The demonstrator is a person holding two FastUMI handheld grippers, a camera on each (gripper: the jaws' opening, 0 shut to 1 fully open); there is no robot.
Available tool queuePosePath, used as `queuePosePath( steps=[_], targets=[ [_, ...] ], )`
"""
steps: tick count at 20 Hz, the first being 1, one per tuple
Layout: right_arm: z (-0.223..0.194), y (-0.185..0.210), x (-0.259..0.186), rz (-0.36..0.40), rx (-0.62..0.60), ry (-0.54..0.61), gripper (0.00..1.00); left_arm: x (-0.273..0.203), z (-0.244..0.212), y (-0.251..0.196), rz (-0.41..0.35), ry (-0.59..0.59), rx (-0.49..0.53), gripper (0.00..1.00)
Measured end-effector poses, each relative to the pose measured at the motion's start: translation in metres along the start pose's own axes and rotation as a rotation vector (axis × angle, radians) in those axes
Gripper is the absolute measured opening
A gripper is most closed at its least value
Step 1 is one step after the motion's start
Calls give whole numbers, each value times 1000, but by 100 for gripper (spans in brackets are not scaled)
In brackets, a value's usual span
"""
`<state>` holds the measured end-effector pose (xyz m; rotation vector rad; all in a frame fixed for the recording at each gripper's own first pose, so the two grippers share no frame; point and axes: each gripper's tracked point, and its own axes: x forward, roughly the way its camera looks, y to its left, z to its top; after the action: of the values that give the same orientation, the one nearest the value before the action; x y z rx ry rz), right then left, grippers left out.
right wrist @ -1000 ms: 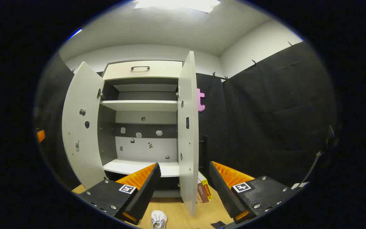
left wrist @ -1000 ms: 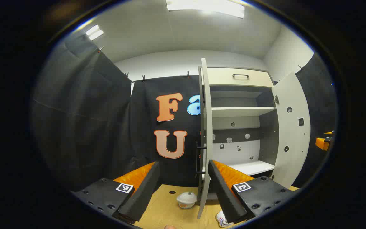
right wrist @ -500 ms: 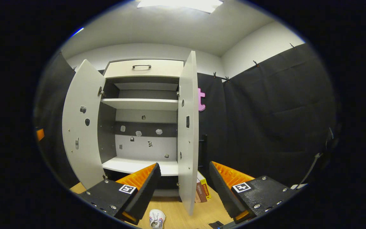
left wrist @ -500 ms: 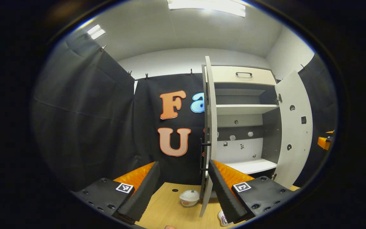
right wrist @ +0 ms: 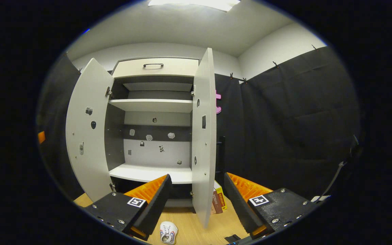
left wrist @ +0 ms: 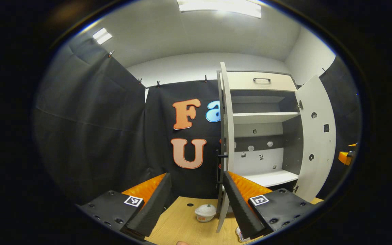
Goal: Grab one shoe with the right hand and put it into the shoe cabinet, grab the other shoe with the left hand and put it into the shoe cabinet; then close the right door with the right hand and the left door with the left hand.
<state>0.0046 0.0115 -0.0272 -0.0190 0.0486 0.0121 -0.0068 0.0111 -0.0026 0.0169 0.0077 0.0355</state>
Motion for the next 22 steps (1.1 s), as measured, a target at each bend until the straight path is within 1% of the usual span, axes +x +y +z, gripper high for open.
queuePosePath(
  steps=[4, 9, 11, 14, 17, 19, 22],
  targets=[
    [-20, 11, 9, 8, 2, 29, 95, 1, -2, -2, -7, 3, -2, 97],
    [-73, 32, 23, 47, -1, 127, 94, 7, -4, -6, -12, 3, -16, 98],
    [-98, 37, 31, 49, -18, 154, 94, 9, -5, -9, -20, 2, -21, 98],
    [-148, 45, 43, 63, -20, 226, 95, 11, -4, -14, -33, 3, -11, 97],
    [-216, 55, 47, 79, -8, 368, 95, 10, -6, -20, -43, 4, -2, 98],
    [-255, 61, 53, 89, 12, 431, 95, 11, -7, -20, -43, 9, -1, 98],
    [-313, 68, 52, 88, 2, 533, 95, 10, -13, -22, -41, 28, 5, 97]
  ],
)
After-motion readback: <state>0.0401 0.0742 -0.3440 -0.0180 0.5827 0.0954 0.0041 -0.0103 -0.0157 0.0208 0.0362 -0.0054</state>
